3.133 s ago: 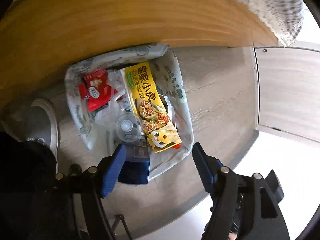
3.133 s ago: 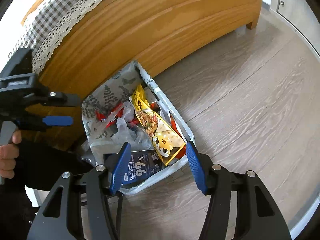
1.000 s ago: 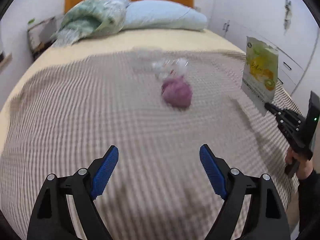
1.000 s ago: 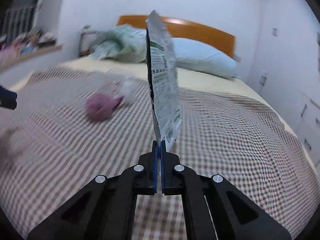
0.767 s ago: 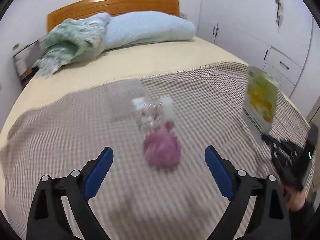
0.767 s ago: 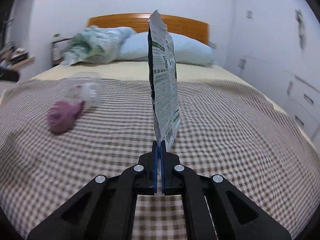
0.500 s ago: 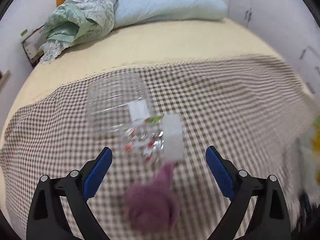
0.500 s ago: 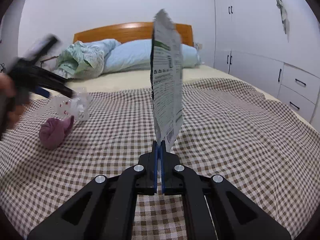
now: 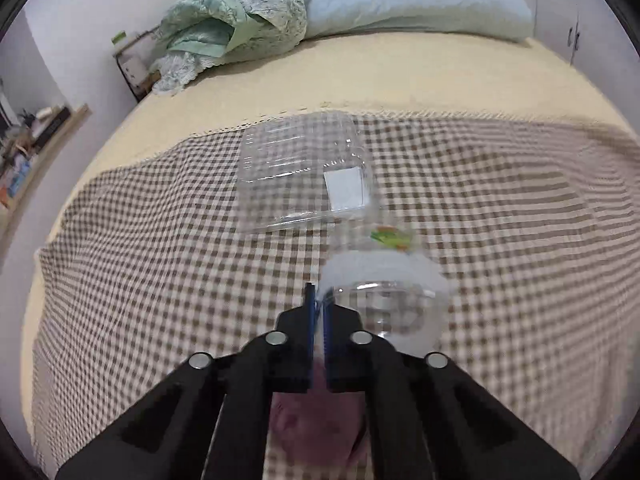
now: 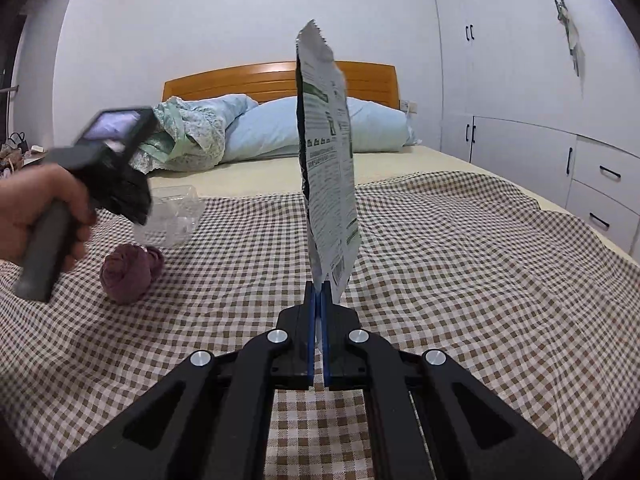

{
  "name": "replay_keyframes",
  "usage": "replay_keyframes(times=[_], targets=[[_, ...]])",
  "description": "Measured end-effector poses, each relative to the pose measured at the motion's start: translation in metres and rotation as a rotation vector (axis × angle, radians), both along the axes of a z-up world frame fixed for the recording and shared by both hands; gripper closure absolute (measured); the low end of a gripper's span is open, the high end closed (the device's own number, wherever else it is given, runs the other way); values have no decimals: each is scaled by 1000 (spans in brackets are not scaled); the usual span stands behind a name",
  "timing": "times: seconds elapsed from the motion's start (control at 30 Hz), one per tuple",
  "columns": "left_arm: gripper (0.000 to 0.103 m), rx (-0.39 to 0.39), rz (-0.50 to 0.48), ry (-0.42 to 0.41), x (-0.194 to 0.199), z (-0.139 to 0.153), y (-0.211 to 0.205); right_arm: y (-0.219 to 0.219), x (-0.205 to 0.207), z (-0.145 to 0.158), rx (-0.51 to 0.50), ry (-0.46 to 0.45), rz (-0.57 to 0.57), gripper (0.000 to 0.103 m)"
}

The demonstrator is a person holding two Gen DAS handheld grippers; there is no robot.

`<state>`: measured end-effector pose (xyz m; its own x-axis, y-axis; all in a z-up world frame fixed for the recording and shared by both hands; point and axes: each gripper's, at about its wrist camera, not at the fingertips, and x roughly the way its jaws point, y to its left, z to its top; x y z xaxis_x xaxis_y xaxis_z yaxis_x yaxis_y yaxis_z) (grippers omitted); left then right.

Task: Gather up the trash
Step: 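Carry both items over the wastebasket and open the right gripper to drop the leaflet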

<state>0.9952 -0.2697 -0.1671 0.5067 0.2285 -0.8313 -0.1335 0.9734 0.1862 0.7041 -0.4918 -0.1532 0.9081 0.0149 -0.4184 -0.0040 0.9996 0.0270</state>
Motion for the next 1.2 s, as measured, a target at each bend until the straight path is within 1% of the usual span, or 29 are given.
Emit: replay_keyframes(times=[0.1, 0.17, 0.3, 0.37, 0.43, 0.5, 0.57, 0.6, 0.63, 0.73, 0.8, 0.87, 0.97, 1.0, 1.07, 1.17, 1.2], targets=[[103, -48, -39, -33, -30, 30, 18, 2, -1, -1, -1, -6, 4, 101], [103, -97, -77, -49, -61, 50, 31, 1, 0, -2, 5, 1, 5, 101], [103, -205, -168, -50, -141, 89, 65, -1, -1, -4, 13, -5, 1, 101], [103, -236, -215, -59, -187, 108, 83, 2, 1, -5, 0, 10, 3, 101], [103, -276, -263, -48, -231, 120, 104, 6, 6, -7, -19, 37, 20, 101], [103, -299, -281, -51, -269, 130, 126, 14, 13, -8, -48, 84, 21, 101], [103, -310, -251, -92, -290, 138, 145, 21, 16, -5, -55, 160, 47, 101], [103, -328, -239, -108, -304, 144, 155, 26, 7, 4, -51, 184, 75, 101], [103, -364, -235, -122, -316, 148, 165, 32, -8, 20, -66, 175, 94, 101], [103, -418, -239, -142, -349, 157, 180, 43, -57, 62, -73, 190, 158, 101], [103, -448, -253, -151, -368, 157, 183, 43, -93, 81, -39, 205, 180, 101], [103, -480, -264, -149, -391, 153, 181, 40, -142, 96, 4, 213, 190, 101], [103, -511, -296, -124, -422, 144, 172, 40, -202, 103, 18, 224, 187, 101], [103, -520, -314, -113, -434, 139, 166, 39, -232, 104, 23, 231, 185, 101], [103, -534, -350, -90, -459, 129, 152, 37, -270, 102, 20, 236, 174, 101], [103, -568, -430, -19, -496, 101, 128, 31, -341, 84, 23, 276, 152, 101], [103, -580, -462, 17, -506, 88, 120, 29, -354, 78, 32, 293, 151, 101]])
